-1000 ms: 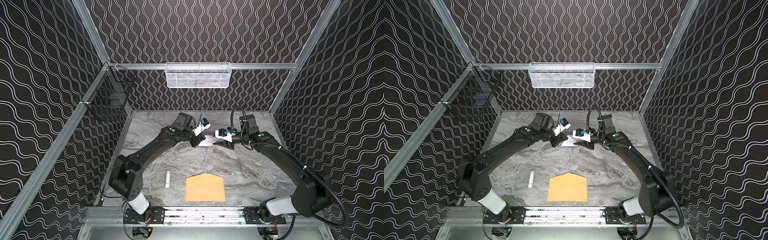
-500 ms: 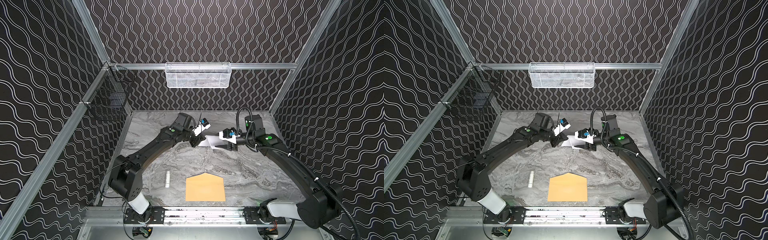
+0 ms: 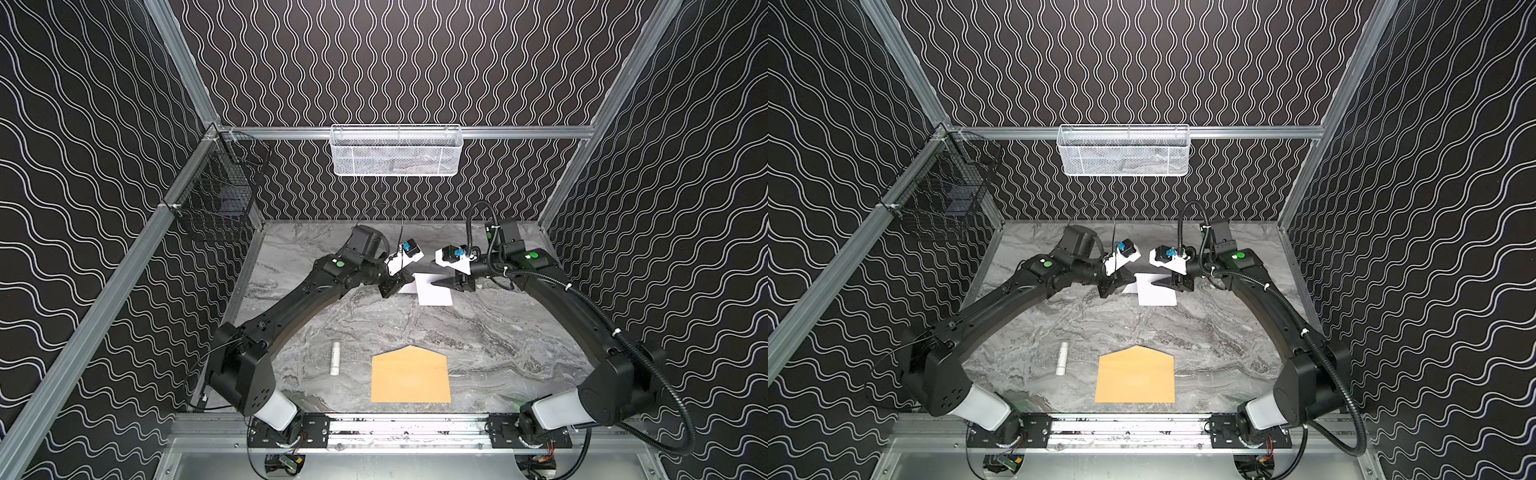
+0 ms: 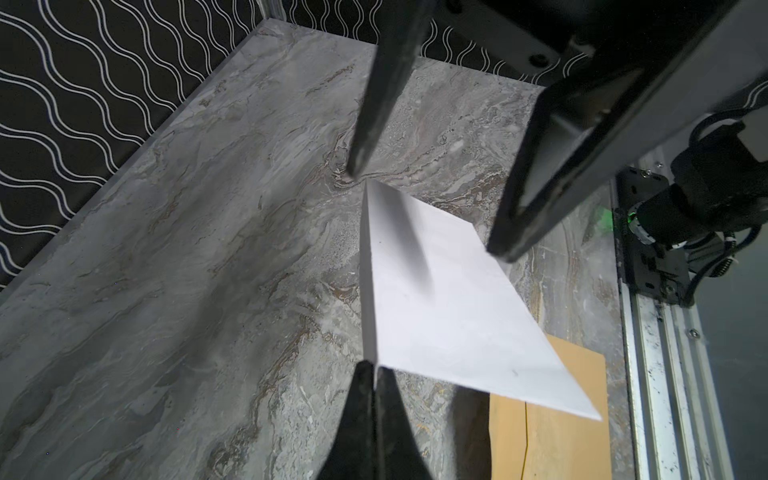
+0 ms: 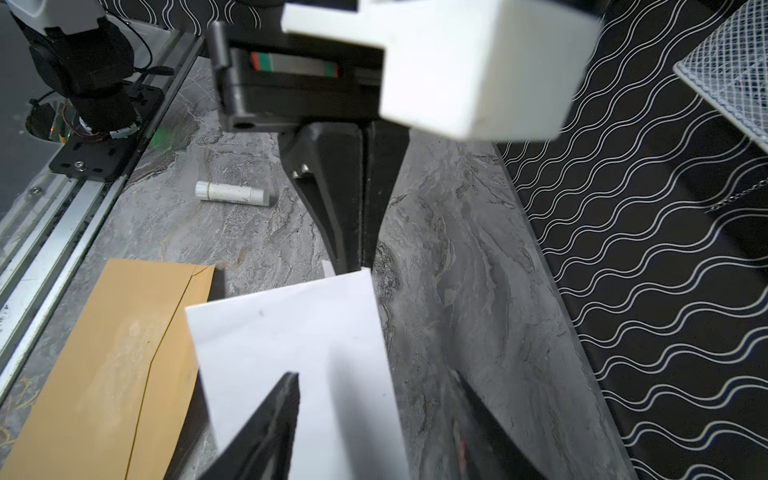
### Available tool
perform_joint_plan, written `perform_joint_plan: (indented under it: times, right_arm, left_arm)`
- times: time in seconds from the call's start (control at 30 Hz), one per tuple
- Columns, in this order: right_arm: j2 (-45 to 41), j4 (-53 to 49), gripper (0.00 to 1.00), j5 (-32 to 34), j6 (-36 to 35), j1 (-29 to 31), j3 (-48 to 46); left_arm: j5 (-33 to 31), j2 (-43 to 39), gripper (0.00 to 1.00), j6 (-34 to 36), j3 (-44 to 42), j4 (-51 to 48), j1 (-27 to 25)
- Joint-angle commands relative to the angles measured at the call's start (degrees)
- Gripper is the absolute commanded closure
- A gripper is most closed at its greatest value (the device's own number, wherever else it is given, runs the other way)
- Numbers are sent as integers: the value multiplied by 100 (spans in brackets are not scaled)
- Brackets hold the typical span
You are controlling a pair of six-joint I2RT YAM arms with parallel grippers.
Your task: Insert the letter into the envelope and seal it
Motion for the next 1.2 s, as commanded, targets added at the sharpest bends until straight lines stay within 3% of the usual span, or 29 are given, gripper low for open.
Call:
perform_joint_plan:
  times: [0.0, 0.63, 1.17]
  right_arm:
    - [143, -375, 42, -108, -178, -1, 179]
    - [533, -714, 56, -212, -356, 90, 326]
    - [541, -872, 93, -152, -496, 106, 367]
  left_arm:
    - [72, -44, 100, 138, -1, 3, -32]
    - [316, -12, 100, 61, 86, 61, -85]
    - [222, -55, 100, 125, 110, 12, -92]
